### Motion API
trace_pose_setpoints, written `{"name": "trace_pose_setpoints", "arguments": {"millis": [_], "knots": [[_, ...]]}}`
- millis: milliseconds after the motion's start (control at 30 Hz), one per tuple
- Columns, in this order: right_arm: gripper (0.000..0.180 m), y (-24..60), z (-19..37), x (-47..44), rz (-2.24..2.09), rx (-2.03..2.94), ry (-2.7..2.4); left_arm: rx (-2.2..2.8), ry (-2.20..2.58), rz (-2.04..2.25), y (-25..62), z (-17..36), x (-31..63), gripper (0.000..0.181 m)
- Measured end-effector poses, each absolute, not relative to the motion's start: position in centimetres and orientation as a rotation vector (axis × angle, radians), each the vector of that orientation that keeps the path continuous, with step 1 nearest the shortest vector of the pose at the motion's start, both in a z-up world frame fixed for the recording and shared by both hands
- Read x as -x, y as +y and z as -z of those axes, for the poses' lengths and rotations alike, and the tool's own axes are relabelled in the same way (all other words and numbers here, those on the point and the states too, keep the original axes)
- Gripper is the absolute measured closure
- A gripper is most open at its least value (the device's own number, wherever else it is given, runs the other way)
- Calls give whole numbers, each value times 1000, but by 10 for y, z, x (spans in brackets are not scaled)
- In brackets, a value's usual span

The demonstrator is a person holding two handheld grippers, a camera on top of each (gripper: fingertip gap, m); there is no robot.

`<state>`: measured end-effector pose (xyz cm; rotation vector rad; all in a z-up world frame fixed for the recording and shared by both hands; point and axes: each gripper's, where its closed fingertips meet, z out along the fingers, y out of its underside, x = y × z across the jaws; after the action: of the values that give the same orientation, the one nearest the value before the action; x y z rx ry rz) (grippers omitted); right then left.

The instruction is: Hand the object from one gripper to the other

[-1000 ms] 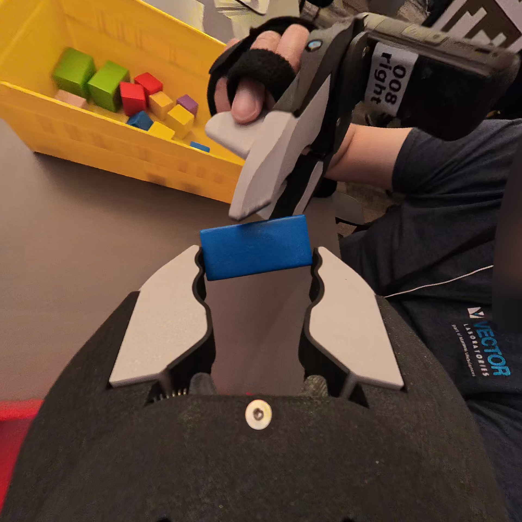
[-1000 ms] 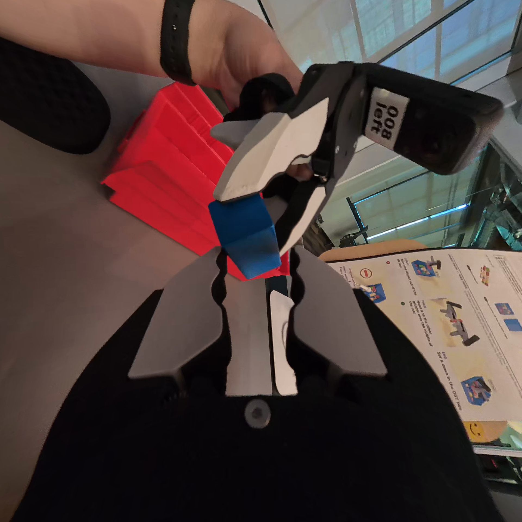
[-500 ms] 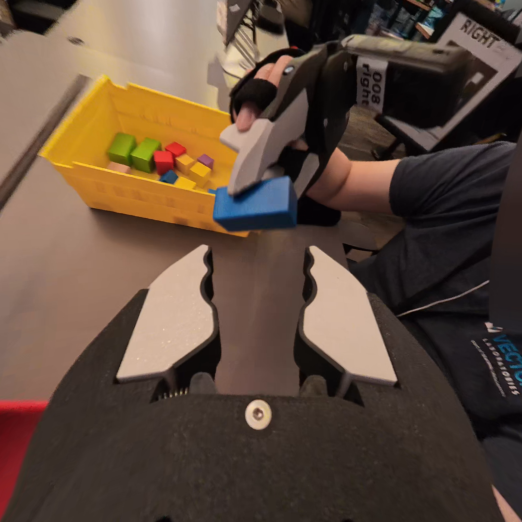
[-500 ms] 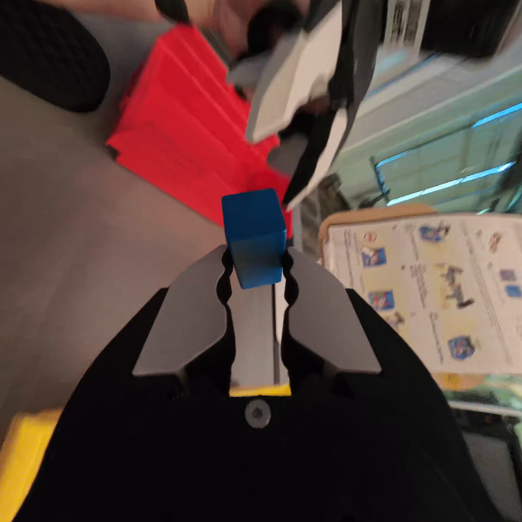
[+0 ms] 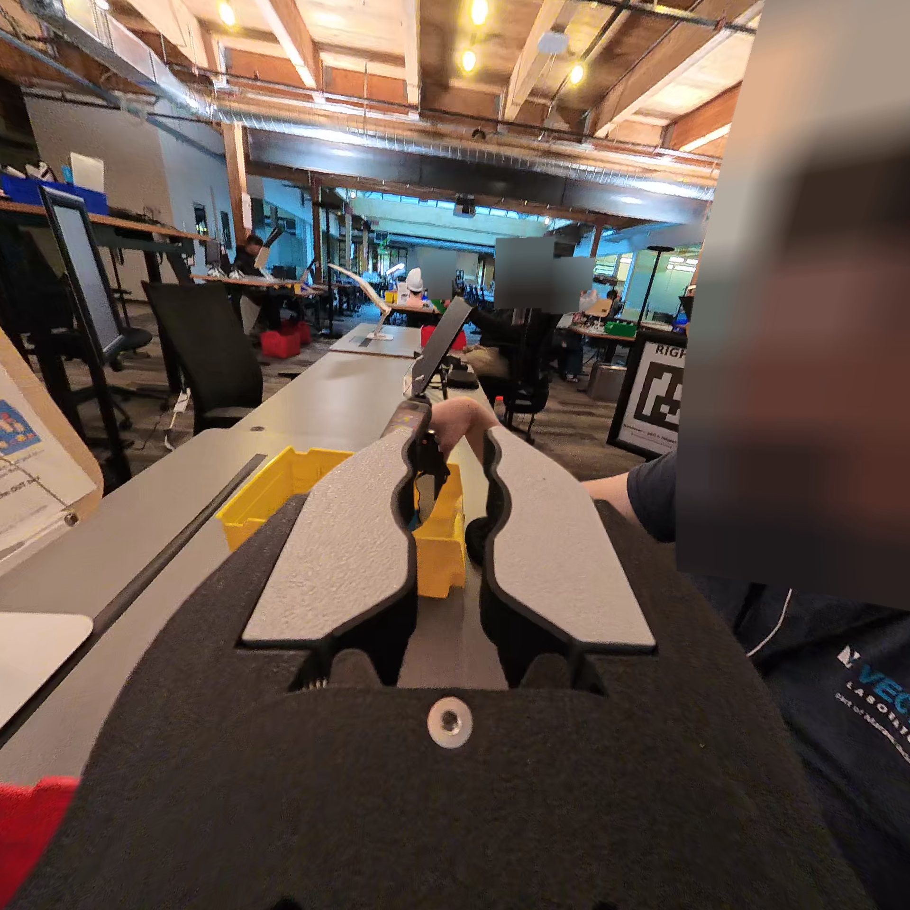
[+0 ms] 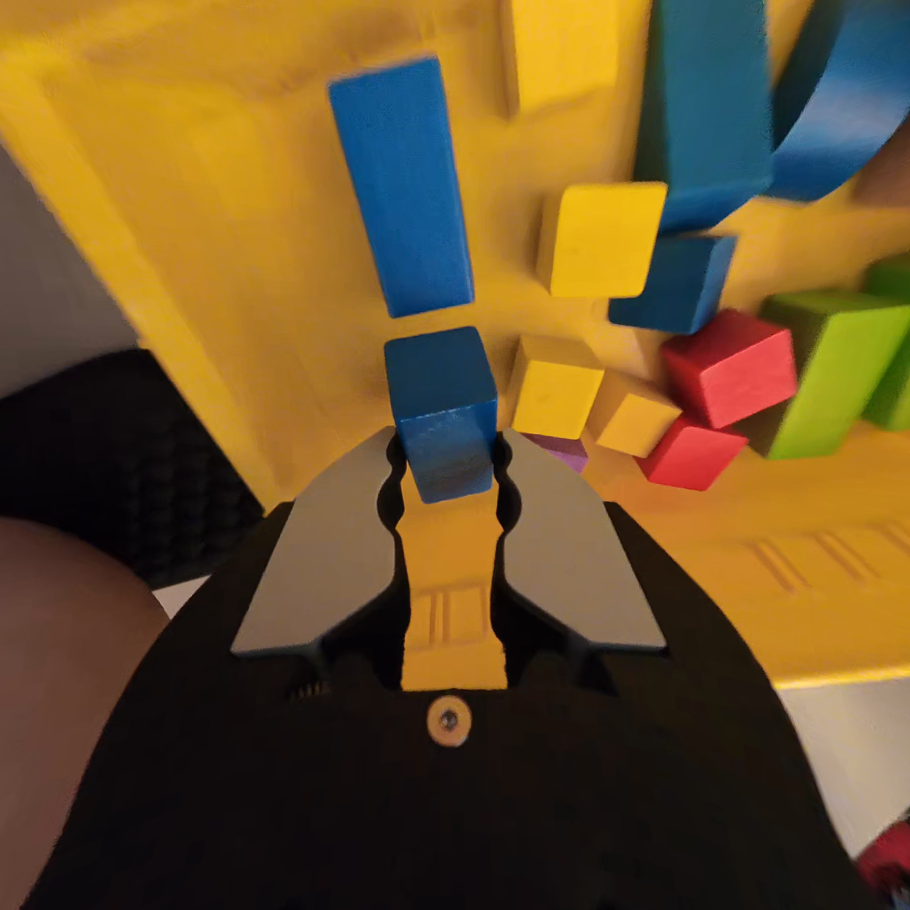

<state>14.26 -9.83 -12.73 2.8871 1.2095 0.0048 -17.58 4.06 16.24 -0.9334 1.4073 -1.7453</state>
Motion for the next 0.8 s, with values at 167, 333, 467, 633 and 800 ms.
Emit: {"name": "trace_pose_setpoints", "arguments": {"millis": [167, 333, 467, 633, 800], "knots": [[145, -106, 148, -148, 15, -2783, 1116, 946, 1427, 1684, 40, -163, 182, 154], [145, -105, 150, -151, -50, -2759, 1091, 956, 1452, 1701, 35, -161, 183, 154], [145, -105, 150, -150, -37, -2766, 1060, 964, 1484, 1689, 31, -158, 181, 154], [146, -103, 147, -142, 67, -2837, 1006, 1000, 1500, 1646, 32, -154, 180, 152], [146, -99, 132, -149, -15, -2904, 1031, 1186, 1402, 1524, 65, -145, 185, 143]]}}
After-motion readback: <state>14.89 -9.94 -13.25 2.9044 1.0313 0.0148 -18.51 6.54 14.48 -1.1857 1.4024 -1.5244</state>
